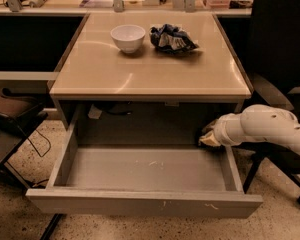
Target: Place rxbar chocolate into top drawer
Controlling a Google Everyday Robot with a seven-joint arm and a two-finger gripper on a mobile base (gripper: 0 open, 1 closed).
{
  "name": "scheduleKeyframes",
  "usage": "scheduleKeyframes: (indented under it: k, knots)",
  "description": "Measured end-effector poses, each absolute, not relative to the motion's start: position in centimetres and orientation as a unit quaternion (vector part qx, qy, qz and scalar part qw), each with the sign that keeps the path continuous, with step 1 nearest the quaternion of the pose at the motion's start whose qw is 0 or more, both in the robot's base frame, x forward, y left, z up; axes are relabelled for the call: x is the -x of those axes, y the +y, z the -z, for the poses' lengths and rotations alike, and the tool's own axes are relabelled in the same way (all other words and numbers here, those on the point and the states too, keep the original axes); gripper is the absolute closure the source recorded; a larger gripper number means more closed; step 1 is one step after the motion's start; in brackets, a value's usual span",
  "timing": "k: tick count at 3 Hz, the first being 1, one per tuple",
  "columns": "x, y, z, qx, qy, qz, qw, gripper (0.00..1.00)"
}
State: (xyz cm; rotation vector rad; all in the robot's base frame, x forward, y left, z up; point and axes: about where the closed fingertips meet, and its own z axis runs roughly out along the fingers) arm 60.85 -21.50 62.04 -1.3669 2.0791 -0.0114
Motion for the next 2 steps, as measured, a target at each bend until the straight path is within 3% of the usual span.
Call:
scheduleKeyframes:
  k: [2]
  knots:
    - [-60.85,-21.49,-62.03,0.52,0.791,0.004,0.321,0.11]
